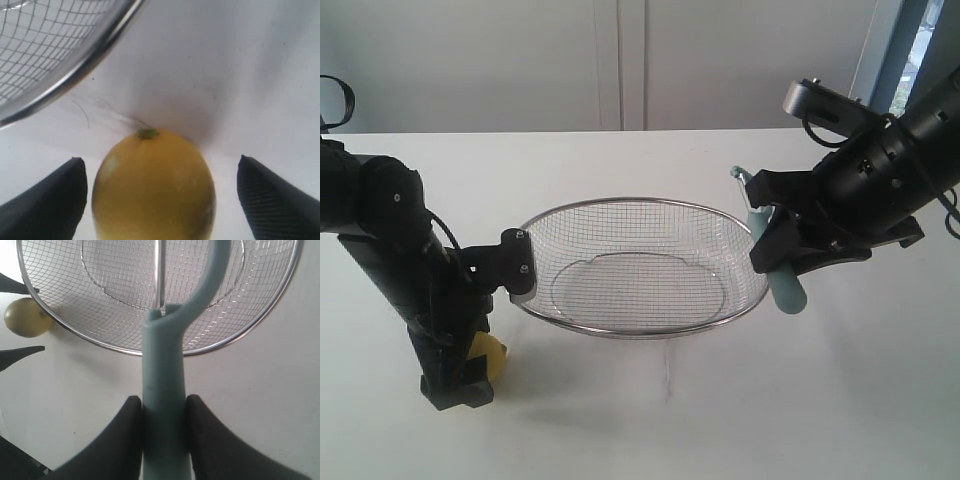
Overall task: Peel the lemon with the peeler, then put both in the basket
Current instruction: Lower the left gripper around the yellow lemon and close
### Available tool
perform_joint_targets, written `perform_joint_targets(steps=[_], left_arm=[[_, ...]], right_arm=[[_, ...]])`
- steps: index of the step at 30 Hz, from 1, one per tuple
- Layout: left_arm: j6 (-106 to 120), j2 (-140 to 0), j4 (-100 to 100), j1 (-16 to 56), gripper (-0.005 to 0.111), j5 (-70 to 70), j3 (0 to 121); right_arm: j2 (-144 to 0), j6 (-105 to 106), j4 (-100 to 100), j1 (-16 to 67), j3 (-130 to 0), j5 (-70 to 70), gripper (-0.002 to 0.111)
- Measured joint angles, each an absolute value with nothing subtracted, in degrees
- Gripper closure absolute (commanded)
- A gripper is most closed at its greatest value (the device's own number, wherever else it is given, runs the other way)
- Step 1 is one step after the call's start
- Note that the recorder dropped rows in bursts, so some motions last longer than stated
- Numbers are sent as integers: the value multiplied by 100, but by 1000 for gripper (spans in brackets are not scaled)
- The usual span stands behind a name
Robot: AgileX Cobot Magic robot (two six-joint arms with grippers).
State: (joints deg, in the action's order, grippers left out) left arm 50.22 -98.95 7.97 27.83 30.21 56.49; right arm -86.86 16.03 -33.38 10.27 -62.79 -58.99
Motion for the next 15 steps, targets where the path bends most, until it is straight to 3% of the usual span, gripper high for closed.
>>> perform_joint_targets(steps=[15], left_arm=[[5022,-10000,797,2783,23,3007,5649]], right_arm=[[-8686,1603,-3338,1027,-6279,-5899,108]])
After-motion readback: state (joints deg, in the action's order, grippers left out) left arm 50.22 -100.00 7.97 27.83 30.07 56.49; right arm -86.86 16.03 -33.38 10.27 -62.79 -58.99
